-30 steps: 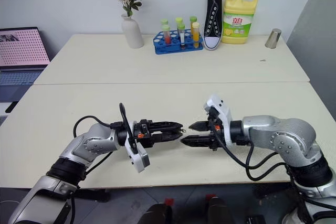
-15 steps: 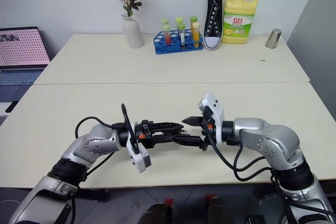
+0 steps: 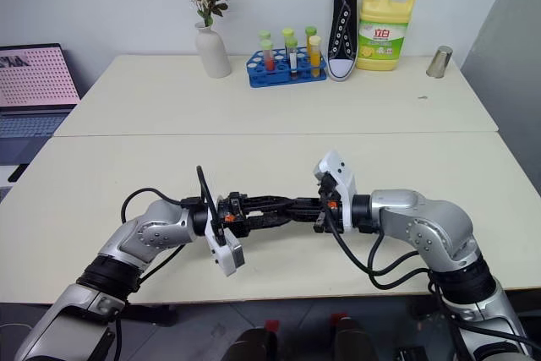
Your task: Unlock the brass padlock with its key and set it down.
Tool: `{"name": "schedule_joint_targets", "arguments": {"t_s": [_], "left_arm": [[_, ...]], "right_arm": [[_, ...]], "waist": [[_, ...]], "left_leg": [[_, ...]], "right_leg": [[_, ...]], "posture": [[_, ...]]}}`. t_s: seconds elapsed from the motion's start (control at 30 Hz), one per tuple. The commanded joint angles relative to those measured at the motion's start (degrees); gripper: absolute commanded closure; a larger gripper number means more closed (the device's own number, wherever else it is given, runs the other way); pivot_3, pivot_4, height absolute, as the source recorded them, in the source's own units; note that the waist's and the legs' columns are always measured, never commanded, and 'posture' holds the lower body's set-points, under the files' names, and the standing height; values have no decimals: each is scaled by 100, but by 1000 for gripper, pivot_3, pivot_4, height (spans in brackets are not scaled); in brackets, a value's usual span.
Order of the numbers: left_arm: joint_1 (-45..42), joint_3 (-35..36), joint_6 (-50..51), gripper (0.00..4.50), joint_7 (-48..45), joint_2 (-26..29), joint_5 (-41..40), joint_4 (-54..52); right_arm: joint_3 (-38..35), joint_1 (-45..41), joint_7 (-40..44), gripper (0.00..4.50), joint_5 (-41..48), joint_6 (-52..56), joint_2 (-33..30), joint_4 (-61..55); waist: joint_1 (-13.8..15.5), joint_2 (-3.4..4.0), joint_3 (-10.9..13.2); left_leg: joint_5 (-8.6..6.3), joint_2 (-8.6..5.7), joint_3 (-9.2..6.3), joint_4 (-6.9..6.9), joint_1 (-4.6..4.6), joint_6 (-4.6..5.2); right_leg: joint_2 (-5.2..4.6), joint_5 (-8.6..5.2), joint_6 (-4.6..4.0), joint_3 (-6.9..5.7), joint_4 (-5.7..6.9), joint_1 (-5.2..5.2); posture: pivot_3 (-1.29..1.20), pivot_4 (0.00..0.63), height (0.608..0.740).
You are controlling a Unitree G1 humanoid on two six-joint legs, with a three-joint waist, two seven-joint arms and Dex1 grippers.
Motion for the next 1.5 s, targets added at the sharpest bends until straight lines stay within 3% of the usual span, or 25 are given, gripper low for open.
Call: {"name": "schedule_joint_targets", "arguments": {"t_s": [0.03,0.3,0.5,0.63,0.7,0.97,1.07,1.27,1.5], "left_arm": [[24,19,-37,3527,69,5,-164,-231],[331,-96,342,3527,-187,133,-839,-656],[863,159,784,1595,-281,354,-1495,-1466],[1218,586,1945,268,-203,307,-1968,-1622],[1243,678,2426,0,-317,278,-2308,-1628],[948,805,4899,1644,-1066,-16,-3794,-1722],[912,647,6431,2625,-1498,-171,-4675,-2195],[946,705,7155,4495,-1888,-397,-4709,-2343],[1083,845,7727,4500,-2171,-385,-4797,-2701]], "right_arm": [[-89,-41,104,4366,-49,-56,15,-128],[-127,-40,120,4366,-45,-70,56,-148],[-148,19,206,4366,-232,-163,-47,-104],[-224,104,369,4366,-477,-397,-300,-136],[-248,130,434,4366,-525,-453,-366,-179],[-337,216,626,4366,-521,-544,-503,-489],[-341,241,709,4366,-437,-565,-469,-676],[-388,284,727,4366,-388,-571,-422,-755],[-371,295,738,4366,-442,-619,-456,-706]], "waist": [[0,0,0],[-6,0,0],[1,0,0],[1,1,0],[0,1,0],[1,0,0],[-5,0,0],[-5,0,0],[-1,0,1]], "left_leg": [[0,0,0,0,0,0],[0,1,-1,-1,0,0],[0,4,-3,-1,0,0],[0,2,-2,-1,1,1],[0,2,-2,-1,1,1],[0,2,-1,-1,1,0],[0,3,-2,0,0,1],[0,4,-2,0,2,0],[0,4,-2,0,0,-1]], "right_leg": [[0,0,0,0,0,0],[0,0,0,1,0,-1],[-1,0,0,2,0,-1],[-1,0,0,1,0,-1],[1,0,0,-1,1,-1],[3,0,0,-1,1,0],[3,0,0,-1,0,0],[4,0,0,0,0,1],[4,0,0,1,-2,1]], "posture": [[0,150,740],[0,150,740],[0,150,740],[0,150,740],[0,150,740],[0,150,740],[0,150,740],[0,150,740],[0,150,740]]}}
